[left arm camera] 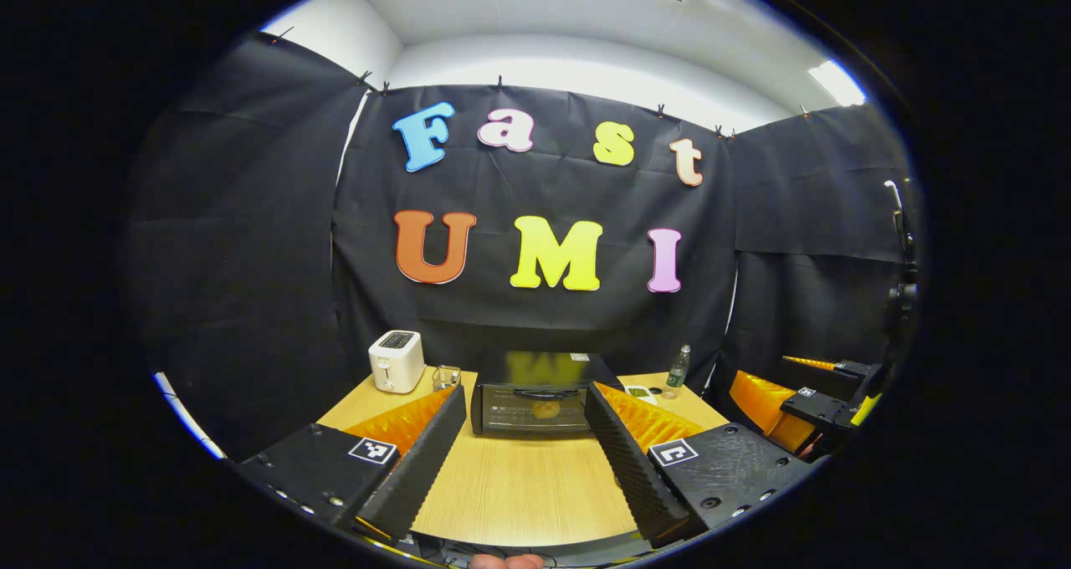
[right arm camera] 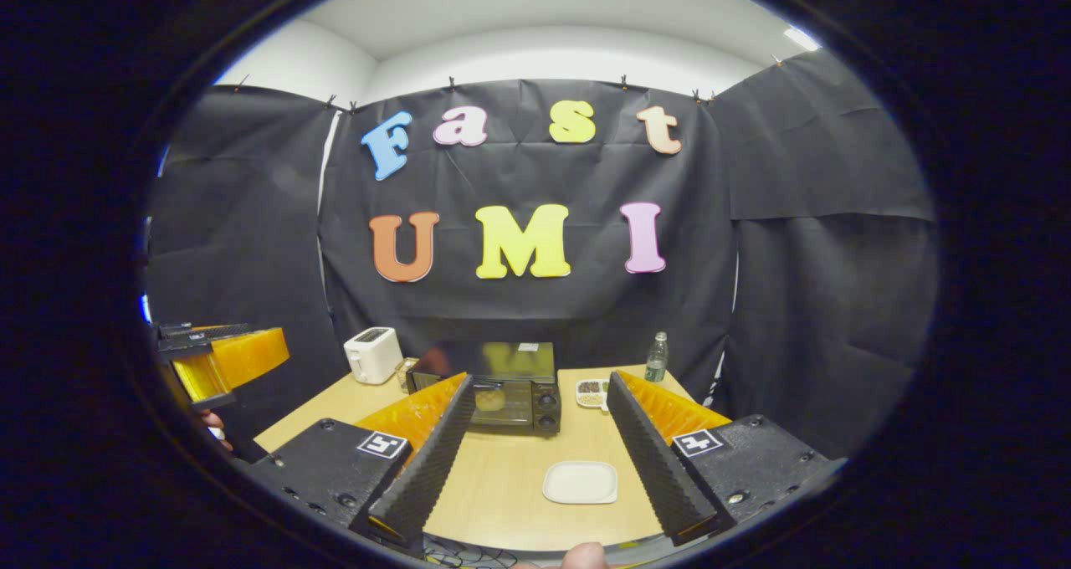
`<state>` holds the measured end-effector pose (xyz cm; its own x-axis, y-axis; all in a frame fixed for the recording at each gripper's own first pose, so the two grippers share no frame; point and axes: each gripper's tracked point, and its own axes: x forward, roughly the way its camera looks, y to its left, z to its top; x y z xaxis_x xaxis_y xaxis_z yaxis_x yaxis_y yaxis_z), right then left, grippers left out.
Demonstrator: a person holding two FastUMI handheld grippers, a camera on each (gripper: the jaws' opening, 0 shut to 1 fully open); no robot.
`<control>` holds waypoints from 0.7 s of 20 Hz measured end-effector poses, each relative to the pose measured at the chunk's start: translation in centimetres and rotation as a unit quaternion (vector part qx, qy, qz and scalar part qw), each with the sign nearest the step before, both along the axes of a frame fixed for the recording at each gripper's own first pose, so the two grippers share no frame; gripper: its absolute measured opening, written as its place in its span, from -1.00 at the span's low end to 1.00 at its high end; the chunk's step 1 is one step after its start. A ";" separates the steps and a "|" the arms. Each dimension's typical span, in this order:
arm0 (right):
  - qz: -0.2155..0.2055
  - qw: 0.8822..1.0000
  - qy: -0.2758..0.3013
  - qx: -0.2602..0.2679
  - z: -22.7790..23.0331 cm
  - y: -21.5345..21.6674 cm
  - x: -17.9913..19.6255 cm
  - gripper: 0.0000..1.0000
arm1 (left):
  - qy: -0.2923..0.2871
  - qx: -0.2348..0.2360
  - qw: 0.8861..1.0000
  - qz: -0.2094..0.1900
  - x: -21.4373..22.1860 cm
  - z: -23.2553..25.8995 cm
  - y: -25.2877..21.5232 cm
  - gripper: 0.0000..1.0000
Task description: Open the electric oven with the left hand, put the food in, and close the electric oven.
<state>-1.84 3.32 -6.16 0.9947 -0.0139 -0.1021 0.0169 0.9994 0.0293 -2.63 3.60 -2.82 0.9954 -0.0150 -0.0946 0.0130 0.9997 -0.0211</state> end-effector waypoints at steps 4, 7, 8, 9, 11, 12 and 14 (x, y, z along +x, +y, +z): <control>-0.004 1.000 0.006 0.017 0.1 1.7 -3.6 0.94 | -0.011 -0.007 1.000 0.006 -3.6 0.1 0.7 0.88; 0.002 1.000 0.002 0.003 0.5 2.2 -5.4 0.93 | -0.014 -0.013 1.000 0.005 -5.5 0.4 0.7 0.87; 0.005 1.000 0.001 0.001 0.4 2.6 -5.8 0.94 | -0.015 -0.015 1.000 0.006 -6.0 0.4 0.8 0.88; 0.009 1.000 0.001 -0.001 0.3 2.9 -6.1 0.94 | -0.015 -0.017 1.000 0.010 -6.3 0.4 1.0 0.88; 0.014 1.000 0.001 -0.001 0.2 3.3 -6.7 0.94 | -0.015 -0.018 1.000 0.012 -6.8 0.2 1.0 0.87; 0.015 1.000 -0.004 0.001 0.3 3.5 -6.9 0.94 | -0.017 -0.016 1.000 0.013 -7.0 0.1 1.0 0.87; 0.015 1.000 -0.010 0.005 0.3 3.6 -7.1 0.94 | -0.017 -0.011 1.000 0.012 -7.4 0.0 0.8 0.88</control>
<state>-8.93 6.88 -5.89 0.9965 0.0171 -0.0820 -0.0138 0.9991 0.0401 -10.02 4.41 -2.86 0.9982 0.0075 -0.0600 -0.0100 0.9991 -0.0423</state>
